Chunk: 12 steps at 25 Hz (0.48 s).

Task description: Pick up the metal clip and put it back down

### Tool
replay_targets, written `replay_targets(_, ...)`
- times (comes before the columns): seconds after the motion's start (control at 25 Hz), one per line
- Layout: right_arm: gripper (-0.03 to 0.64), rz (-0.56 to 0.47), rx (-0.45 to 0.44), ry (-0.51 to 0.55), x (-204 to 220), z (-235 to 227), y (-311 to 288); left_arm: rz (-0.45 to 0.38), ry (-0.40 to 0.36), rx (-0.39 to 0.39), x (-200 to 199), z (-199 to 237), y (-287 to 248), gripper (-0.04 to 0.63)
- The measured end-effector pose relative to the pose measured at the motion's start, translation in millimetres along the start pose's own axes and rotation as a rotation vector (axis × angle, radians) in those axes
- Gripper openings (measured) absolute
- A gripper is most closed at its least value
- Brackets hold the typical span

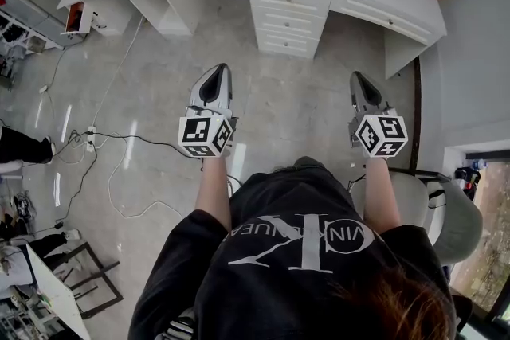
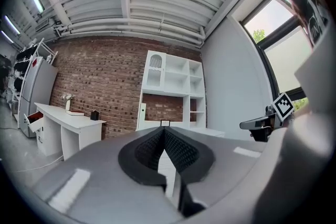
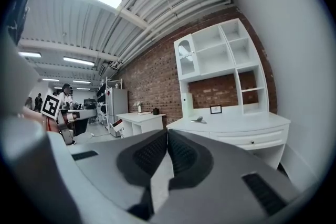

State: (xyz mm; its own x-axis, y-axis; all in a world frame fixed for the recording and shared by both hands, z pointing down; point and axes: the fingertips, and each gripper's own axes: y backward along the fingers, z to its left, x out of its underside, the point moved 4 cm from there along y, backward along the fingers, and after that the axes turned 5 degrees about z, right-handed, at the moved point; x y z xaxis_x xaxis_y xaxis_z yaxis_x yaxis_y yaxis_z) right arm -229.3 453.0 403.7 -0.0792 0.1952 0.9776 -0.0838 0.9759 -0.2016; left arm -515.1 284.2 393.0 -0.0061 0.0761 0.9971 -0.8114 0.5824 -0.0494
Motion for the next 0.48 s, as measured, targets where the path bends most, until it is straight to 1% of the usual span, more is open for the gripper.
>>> replay_targets(0.2,0.015,-0.008,0.04,0.016,-6.4,-3.1,-2.7,0.001,-0.006,0.006,-4.3,9.4,-3.6,-0.012)
replay_targets(0.32,0.015,-0.014,0.052,0.004,-11.5,-9.1,-7.7,-0.009,0.0,0.003,-8.7,14.9,-10.5,-0.012)
replay_targets(0.48,0.015,-0.013,0.036,-0.027,-14.3,-19.1,-20.5,-0.006,0.008,0.008,-8.7,16.4,-24.9,-0.012)
